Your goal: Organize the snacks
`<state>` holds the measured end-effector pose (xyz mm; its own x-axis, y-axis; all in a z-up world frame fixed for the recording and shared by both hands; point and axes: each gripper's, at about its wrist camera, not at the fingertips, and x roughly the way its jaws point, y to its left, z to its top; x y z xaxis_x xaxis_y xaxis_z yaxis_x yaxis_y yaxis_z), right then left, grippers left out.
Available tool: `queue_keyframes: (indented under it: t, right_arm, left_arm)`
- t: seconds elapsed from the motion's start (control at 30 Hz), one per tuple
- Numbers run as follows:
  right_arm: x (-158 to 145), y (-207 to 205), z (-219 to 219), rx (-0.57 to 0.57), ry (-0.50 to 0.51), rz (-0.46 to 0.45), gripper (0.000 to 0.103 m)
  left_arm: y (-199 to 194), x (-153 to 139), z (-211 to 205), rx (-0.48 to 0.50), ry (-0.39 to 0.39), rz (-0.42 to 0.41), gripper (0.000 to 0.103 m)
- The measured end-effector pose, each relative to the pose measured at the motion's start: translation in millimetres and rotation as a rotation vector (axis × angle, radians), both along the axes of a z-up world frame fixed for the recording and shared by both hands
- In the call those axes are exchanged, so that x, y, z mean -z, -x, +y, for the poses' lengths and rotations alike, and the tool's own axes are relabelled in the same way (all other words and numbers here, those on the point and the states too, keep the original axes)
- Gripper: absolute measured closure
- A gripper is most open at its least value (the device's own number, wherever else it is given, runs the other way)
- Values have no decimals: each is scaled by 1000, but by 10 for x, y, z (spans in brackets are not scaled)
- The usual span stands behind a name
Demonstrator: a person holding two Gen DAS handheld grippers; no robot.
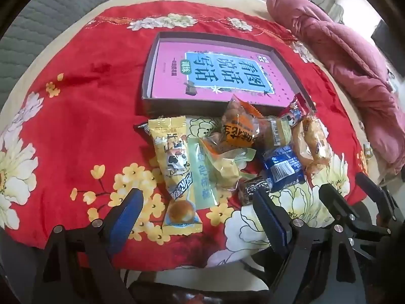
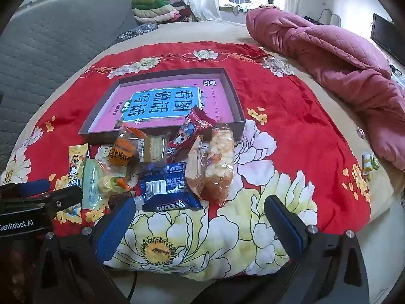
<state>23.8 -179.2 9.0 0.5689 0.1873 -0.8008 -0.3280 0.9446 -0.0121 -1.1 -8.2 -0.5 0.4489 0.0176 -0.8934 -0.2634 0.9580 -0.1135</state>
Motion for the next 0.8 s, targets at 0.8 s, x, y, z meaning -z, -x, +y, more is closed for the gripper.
queue_keyframes:
  t: [0.8]
  right_arm:
    - [-60, 11, -15, 4, 13, -41, 1]
  left_arm:
    - [-4, -51, 78, -10, 36, 16, 14]
